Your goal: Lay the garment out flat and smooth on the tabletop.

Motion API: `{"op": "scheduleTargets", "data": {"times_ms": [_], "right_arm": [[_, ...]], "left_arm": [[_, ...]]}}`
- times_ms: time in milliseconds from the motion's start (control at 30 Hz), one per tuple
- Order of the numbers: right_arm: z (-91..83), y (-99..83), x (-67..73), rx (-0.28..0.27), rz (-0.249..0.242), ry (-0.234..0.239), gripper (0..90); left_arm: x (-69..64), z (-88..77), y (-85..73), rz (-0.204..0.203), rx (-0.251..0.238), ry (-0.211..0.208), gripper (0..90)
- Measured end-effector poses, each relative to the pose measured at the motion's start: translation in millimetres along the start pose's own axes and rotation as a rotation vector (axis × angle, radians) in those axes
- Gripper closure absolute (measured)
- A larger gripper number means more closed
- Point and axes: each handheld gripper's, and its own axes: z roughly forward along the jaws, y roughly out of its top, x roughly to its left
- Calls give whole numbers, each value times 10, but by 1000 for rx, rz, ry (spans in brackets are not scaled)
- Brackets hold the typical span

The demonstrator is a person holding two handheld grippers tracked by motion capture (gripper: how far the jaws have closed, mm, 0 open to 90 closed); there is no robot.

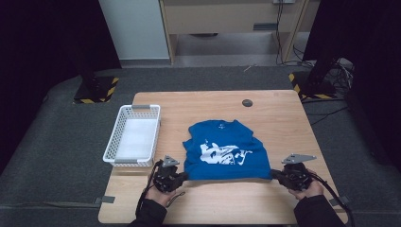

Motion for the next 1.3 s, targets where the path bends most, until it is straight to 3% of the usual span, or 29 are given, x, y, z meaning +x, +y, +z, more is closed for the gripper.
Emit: {"op": "scheduleTargets", "data": {"times_ms": [167, 267, 367, 433, 467, 500, 600, 667, 700, 800, 1033, 1300], "right_arm": [[-98, -115, 78, 4, -12, 30, 863], [-125, -222, 125, 23, -18, 48, 853], [-146, -316, 170, 38, -31, 53, 808], [-168, -326, 182, 20, -35, 51, 751], [-168, -326, 182, 20, -35, 51, 751], [-180, -321, 175, -6, -33, 52, 646], [-181, -316, 149, -62, -52, 14, 432], [-176, -310, 141, -77, -53, -2, 351], [-169, -307, 134, -87, -57, -16, 303], [-135, -308, 115, -87, -62, -40, 248], [1, -355, 31, -23, -44, -100, 140], [147, -357, 15, 69, -89, -140, 79]], "left_arm": [[-72, -64, -156, 16, 49, -28, 881], [-155, -78, -246, 47, 83, -28, 880], [-220, -84, -287, 66, 96, -31, 874], [-243, -104, -290, 88, 87, -21, 851], [-243, -104, -290, 88, 87, -21, 796], [-235, -125, -282, 102, 65, -5, 796], [-191, -112, -283, 111, 32, 31, 564], [-166, -72, -296, 121, 42, 47, 532], [-159, -40, -309, 140, 36, 63, 474], [-160, 19, -317, 181, 31, 88, 361], [-118, 135, -318, 211, 24, 137, 228], [-46, 224, -355, 237, 72, 163, 168]]}}
